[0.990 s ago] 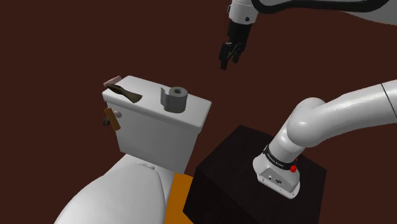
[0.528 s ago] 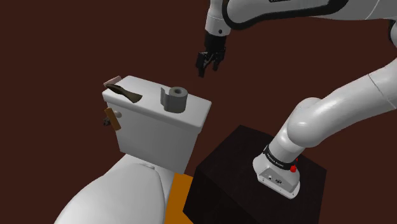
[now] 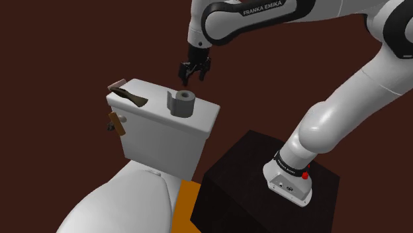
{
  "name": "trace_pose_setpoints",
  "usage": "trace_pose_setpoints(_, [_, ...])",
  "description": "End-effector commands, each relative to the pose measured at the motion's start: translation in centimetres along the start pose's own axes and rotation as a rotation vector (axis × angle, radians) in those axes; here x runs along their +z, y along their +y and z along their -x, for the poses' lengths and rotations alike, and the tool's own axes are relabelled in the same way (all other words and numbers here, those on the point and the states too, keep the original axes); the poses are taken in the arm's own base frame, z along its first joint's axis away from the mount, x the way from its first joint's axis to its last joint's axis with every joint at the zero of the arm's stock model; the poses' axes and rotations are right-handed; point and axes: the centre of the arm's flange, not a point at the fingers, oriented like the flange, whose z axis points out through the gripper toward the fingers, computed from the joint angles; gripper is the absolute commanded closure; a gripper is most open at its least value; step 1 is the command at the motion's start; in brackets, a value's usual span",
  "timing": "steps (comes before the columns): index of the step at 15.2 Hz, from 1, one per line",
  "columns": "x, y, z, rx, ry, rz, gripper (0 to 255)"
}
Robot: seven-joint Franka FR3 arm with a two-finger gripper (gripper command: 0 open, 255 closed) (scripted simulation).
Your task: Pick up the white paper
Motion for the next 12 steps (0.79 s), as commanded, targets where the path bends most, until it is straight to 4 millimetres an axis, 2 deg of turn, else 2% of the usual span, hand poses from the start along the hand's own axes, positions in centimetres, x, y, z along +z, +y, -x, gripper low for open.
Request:
trace_pose_setpoints(1, [1.8,-1.7,-1.8,0.010,0.007,-0.011,0])
trace_pose_setpoints(7, [5.7,-5.6,-6.9,0.038,0.027,-0.038,0])
trace_pose_setpoints(12, [7.9,-5.8,-6.9,0.039,0.028,-0.039,0])
